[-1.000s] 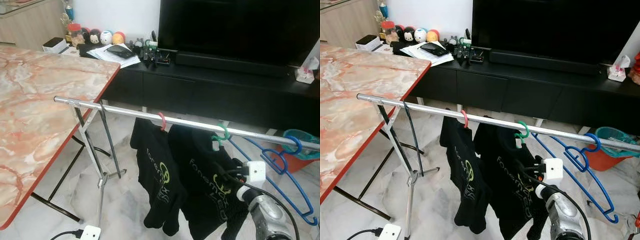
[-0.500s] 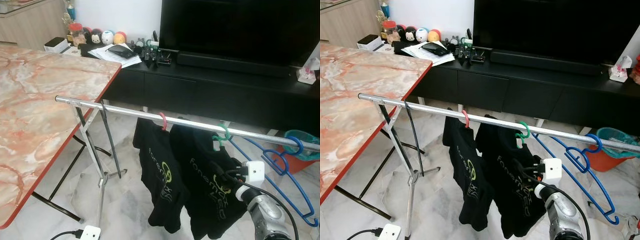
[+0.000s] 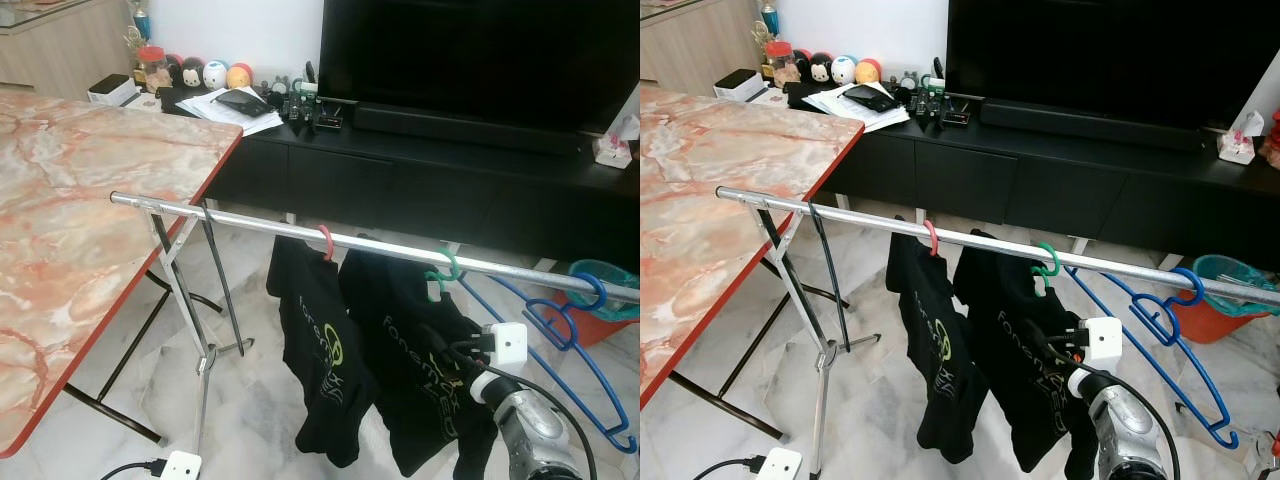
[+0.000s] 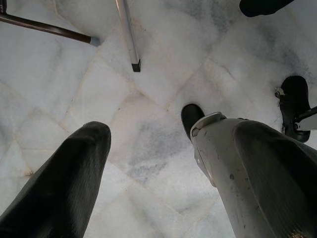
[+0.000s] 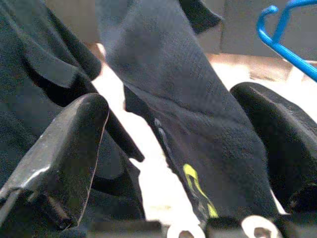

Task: Hang hanger

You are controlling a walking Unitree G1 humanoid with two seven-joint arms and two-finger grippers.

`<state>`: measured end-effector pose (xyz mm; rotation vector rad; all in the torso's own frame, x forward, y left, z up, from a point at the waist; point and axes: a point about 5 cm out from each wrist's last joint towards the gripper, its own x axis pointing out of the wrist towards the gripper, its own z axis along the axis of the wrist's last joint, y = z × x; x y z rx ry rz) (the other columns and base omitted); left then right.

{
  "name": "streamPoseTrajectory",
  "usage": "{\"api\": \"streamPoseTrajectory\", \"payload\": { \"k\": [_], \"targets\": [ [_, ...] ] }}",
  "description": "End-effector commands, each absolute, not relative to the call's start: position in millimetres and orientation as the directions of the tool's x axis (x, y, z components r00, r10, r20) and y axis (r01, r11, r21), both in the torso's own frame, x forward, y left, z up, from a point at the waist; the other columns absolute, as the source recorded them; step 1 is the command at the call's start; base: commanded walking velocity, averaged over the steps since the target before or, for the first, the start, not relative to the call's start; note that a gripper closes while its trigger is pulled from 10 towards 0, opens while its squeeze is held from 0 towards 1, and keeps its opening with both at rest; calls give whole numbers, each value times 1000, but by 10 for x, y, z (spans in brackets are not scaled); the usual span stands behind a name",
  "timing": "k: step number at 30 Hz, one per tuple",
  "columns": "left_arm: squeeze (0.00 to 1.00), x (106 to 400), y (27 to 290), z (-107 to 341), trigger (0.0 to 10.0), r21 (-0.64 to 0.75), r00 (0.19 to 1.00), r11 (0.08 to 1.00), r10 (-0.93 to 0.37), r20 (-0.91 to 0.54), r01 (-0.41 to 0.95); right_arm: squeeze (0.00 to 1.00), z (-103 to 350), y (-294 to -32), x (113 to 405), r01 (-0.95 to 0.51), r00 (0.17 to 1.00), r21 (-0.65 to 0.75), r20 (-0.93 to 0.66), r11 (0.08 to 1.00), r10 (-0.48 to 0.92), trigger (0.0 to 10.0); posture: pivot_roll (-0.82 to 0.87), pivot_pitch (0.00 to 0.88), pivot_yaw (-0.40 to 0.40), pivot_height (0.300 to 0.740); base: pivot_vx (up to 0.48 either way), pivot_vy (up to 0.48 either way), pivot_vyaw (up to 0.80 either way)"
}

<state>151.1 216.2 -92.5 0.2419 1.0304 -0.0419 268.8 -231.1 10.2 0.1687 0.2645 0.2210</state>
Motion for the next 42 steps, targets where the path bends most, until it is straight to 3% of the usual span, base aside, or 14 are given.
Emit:
{"api": "streamPoseTrajectory", "payload": {
  "k": [1,8,19,23,38,42],
  "targets": [
    [0,1472,2160,-943,10000,173,497,973,76,-864,152,0,117,-2366,2715,-170,942,176,-261,970,212,10000,-89,0,-58,740,0,0,0],
    [0,1471,2158,-944,10000,171,495,974,74,-866,152,0,142,-2424,2747,-138,944,137,-281,981,172,10000,-89,0,-58,740,0,0,0],
    [0,1473,2160,-943,10000,170,494,973,72,-866,156,0,357,-2553,2784,-74,992,142,-95,987,88,10000,-93,0,-55,740,0,0,0],
    [0,1475,2164,-942,10000,170,493,972,70,-867,161,0,463,-2336,2819,-76,997,103,-21,992,78,10000,-97,0,-52,740,0,0,0],
    [0,1486,2182,-934,10000,175,493,969,68,-867,174,0,925,-2338,2314,56,992,4,109,998,-56,10000,-111,0,-45,740,0,0,0],
    [0,1487,2186,-932,10000,176,494,969,68,-867,175,0,961,-2355,2185,169,981,-34,103,985,-165,10000,-108,0,-45,740,0,0,0]
  ]
}}
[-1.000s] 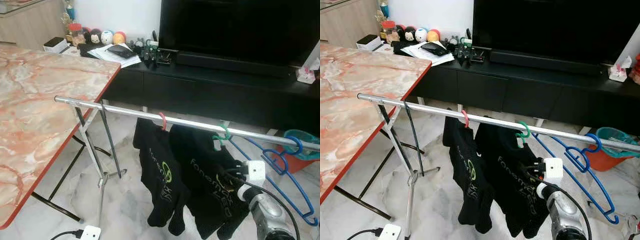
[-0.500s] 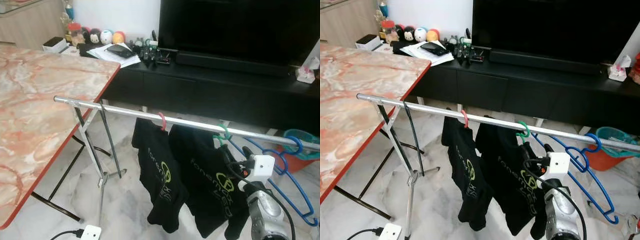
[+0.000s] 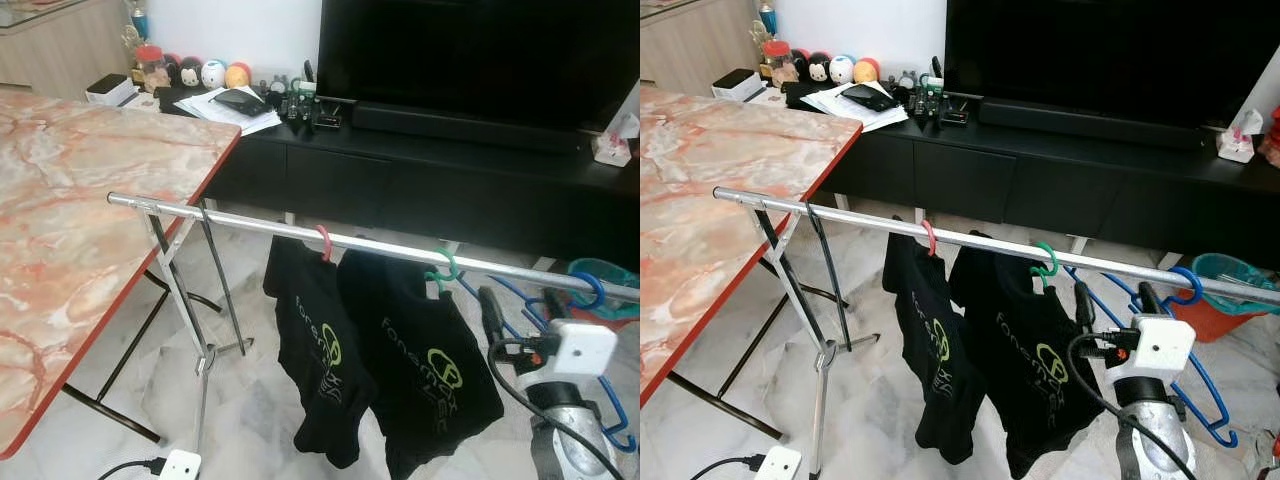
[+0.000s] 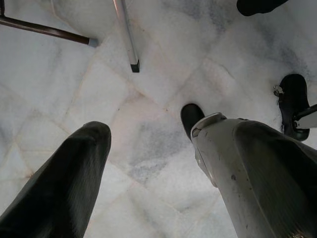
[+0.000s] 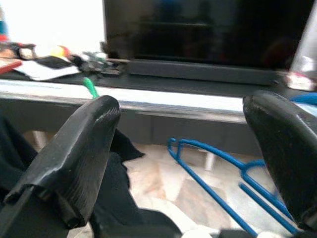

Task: Hang hanger

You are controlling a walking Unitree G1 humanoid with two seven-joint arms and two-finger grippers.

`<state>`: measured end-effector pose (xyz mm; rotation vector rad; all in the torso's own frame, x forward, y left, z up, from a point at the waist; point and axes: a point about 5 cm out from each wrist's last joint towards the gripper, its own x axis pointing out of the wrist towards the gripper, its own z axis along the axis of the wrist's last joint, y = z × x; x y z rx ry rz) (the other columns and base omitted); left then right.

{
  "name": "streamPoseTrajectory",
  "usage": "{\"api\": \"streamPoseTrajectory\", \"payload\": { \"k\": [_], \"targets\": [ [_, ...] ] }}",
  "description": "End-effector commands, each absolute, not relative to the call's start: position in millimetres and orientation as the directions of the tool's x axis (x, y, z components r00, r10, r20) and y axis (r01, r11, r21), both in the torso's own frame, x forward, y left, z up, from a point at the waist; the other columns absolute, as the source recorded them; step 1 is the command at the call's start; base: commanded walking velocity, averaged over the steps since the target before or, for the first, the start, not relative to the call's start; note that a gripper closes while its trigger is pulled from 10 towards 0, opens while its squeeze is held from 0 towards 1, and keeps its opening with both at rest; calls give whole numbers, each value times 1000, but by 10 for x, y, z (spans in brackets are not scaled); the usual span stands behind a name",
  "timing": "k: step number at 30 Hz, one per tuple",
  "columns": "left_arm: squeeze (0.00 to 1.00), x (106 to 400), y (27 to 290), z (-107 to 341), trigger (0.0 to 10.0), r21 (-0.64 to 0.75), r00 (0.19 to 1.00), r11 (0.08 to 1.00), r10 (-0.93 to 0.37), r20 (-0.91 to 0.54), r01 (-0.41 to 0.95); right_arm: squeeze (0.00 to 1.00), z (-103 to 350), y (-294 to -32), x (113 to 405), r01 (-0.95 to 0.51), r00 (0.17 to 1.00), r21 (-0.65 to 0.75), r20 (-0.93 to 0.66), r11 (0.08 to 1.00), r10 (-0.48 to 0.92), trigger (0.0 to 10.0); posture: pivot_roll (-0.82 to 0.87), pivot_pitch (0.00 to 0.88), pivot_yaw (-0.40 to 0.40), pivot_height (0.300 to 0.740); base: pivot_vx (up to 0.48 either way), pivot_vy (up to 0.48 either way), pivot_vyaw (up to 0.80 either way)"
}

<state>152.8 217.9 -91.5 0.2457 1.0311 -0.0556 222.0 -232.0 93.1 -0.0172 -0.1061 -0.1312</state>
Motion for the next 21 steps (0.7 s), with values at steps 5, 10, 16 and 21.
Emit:
{"api": "streamPoseTrajectory", "payload": {
  "k": [5,10,16,21],
  "targets": [
    [0,1490,2191,-930,10000,179,495,968,70,-866,177,0,965,-2287,2078,208,975,-42,85,977,-204,10000,-106,0,-38,740,0,0,0],
    [0,1493,2195,-928,10000,183,497,967,73,-865,178,0,1035,-2295,2126,228,968,-29,110,973,-224,3490,-107,0,-38,740,0,0,0],
    [0,1495,2199,-926,10000,184,498,967,73,-864,177,0,1066,-2296,2163,231,967,-27,113,973,-227,0,-103,0,-37,740,0,0,0],
    [0,1495,2199,-926,10000,185,498,967,74,-864,178,0,1071,-2300,2172,228,968,-19,111,973,-225,0,-103,0,-37,740,0,0,0]
  ]
}}
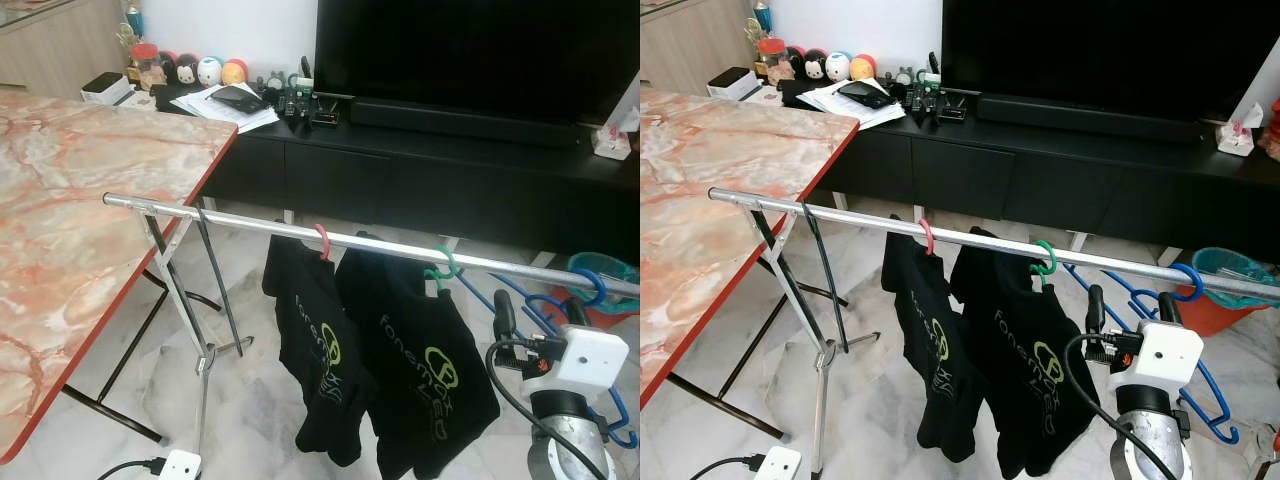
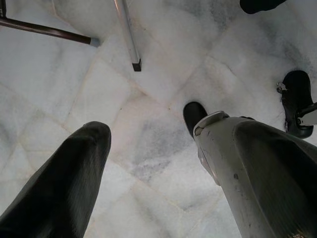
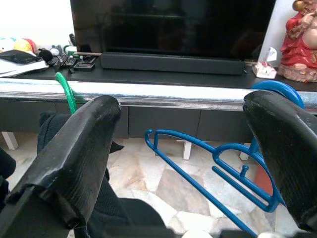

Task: Hang hanger

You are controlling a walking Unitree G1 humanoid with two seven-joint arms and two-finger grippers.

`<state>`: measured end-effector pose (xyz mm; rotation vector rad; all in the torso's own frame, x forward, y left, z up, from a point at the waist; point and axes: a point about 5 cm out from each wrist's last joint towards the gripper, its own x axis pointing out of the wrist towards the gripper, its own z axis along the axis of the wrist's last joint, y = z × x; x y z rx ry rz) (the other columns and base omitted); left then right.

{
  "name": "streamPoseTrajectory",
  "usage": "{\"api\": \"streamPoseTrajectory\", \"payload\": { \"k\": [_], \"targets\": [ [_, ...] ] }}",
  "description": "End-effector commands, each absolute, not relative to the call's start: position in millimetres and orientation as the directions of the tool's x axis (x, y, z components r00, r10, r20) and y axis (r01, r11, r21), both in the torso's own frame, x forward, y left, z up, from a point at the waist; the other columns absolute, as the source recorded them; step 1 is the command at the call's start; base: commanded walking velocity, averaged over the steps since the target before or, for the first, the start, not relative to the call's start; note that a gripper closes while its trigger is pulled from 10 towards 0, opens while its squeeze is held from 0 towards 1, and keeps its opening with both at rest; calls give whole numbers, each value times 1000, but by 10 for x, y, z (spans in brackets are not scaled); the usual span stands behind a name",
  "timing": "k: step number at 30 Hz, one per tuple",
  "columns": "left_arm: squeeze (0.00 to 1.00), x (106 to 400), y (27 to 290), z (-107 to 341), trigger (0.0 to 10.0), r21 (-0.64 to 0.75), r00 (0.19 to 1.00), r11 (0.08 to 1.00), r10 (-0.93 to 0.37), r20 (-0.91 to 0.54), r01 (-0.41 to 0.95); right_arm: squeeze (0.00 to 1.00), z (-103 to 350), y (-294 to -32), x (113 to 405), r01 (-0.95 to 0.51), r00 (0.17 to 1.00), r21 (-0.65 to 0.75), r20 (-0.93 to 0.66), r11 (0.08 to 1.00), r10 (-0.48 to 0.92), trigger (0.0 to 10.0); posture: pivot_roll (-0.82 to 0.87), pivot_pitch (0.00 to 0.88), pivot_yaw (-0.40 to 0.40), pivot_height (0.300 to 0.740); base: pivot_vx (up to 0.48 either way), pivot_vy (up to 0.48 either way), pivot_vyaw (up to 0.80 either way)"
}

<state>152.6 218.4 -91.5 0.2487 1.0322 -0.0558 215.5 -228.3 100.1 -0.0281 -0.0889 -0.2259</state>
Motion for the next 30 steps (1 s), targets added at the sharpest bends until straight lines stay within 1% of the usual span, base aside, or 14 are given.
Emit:
{"api": "streamPoseTrajectory", "payload": {
  "k": [1,9,10,11,18,22,27,29,30],
  "targets": [
    [0,1494,2199,-926,10000,185,498,967,74,-864,178,0,1072,-2302,2175,226,969,-21,111,974,-222,0,-103,0,-37,740,0,0,0],
    [0,1490,2195,-929,10000,184,498,966,72,-864,180,0,1054,-2344,2171,227,971,-31,89,973,-224,0,-105,0,-41,740,0,0,0],
    [0,1489,2193,-929,10000,184,498,966,72,-864,181,0,1009,-2363,2155,237,971,-61,55,970,-234,1294,-107,0,-44,740,0,0,0],
    [0,1488,2192,-930,10000,184,498,966,72,-864,180,0,989,-2371,2145,241,970,-75,43,968,-238,10000,-106,0,-45,740,0,0,0],
    [0,1488,2187,-931,10000,184,500,967,72,-863,178,0,908,-2447,1992,281,959,-128,7,951,-283,10000,-104,0,-49,740,0,0,0],
    [0,1486,2185,-932,10000,184,501,967,72,-863,178,0,891,-2435,1910,262,964,-151,-4,953,-266,10000,-106,0,-52,740,0,0,0],
    [0,1486,2182,-932,10000,182,501,967,70,-863,180,0,794,-2397,1763,246,963,-159,-76,956,-260,10000,-110,0,-58,740,0,0,0],
    [0,1488,2180,-931,10000,182,502,967,69,-862,180,0,659,-2389,1661,239,947,-195,-171,951,-272,10000,-108,0,-62,740,0,0,0],
    [0,1488,2180,-931,10000,182,502,967,69,-862,179,0,633,-2388,1635,238,943,-200,-188,950,-275,10000,-108,0,-62,740,0,0,0]
  ]
}}
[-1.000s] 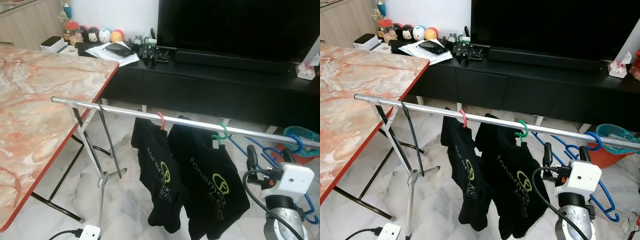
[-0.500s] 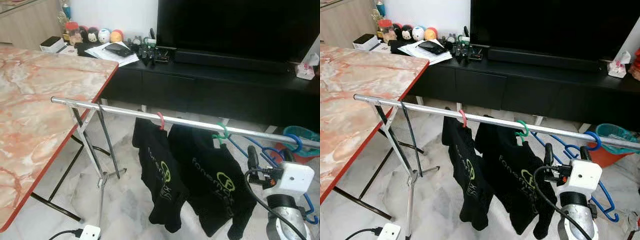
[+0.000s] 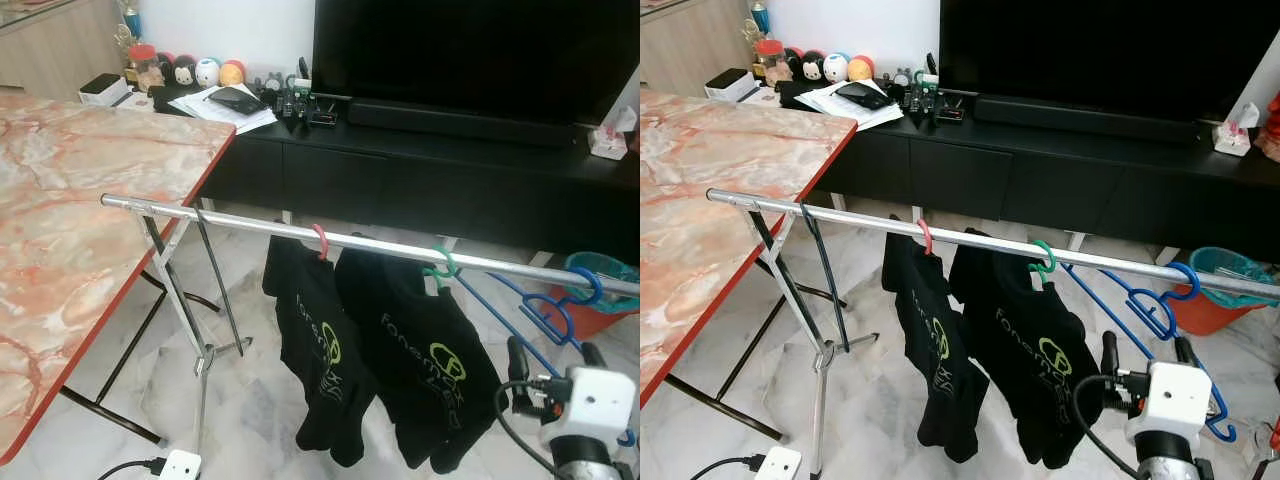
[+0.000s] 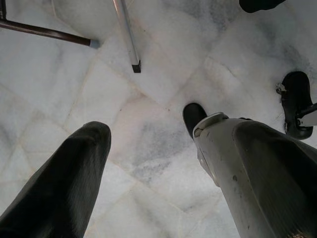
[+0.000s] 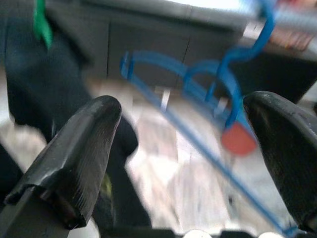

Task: Hang hanger

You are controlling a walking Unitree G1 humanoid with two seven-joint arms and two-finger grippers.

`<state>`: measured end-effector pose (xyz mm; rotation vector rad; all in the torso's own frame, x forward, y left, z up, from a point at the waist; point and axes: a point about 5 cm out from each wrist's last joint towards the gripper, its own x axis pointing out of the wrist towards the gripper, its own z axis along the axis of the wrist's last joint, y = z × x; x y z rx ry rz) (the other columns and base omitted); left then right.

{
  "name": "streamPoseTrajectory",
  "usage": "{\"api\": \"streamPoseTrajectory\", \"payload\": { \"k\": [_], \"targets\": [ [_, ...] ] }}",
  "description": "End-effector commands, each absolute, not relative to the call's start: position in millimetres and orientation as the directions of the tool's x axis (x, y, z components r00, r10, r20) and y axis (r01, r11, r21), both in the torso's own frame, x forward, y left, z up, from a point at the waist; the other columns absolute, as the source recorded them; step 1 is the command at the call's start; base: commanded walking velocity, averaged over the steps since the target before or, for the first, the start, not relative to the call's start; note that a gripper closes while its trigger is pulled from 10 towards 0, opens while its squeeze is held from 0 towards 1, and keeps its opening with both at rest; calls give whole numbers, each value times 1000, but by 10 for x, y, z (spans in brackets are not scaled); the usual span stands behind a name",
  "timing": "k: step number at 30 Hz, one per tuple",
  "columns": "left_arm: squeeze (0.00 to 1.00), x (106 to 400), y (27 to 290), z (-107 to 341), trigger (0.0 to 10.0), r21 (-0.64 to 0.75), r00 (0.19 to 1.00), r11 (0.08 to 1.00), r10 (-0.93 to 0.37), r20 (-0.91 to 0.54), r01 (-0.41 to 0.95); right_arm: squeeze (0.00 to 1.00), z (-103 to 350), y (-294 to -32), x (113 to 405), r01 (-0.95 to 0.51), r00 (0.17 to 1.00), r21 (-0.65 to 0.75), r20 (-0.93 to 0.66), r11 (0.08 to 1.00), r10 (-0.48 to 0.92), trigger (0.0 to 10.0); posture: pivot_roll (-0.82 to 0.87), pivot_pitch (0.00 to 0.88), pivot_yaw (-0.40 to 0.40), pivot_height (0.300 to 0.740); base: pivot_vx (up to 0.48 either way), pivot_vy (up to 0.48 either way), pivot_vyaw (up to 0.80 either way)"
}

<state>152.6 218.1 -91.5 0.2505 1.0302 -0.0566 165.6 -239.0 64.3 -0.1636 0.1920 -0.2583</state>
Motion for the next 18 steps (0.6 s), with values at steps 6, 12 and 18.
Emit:
{"api": "streamPoseTrajectory", "payload": {
  "k": [6,12,18],
  "targets": [
    [0,1493,2174,-931,10000,181,503,967,68,-862,178,0,429,-2404,1414,242,882,-265,-341,933,-326,10000,-108,0,-65,740,0,0,0],
    [0,1501,2164,-930,10000,178,504,968,66,-861,178,0,220,-2348,1265,286,803,-243,-466,927,-370,10000,-111,0,-68,740,0,0,0],
    [0,1504,2151,-931,10000,170,504,970,62,-862,172,0,-176,-2261,1278,235,730,-198,-610,952,-308,10000,-103,0,-63,740,0,0,0]
  ]
}}
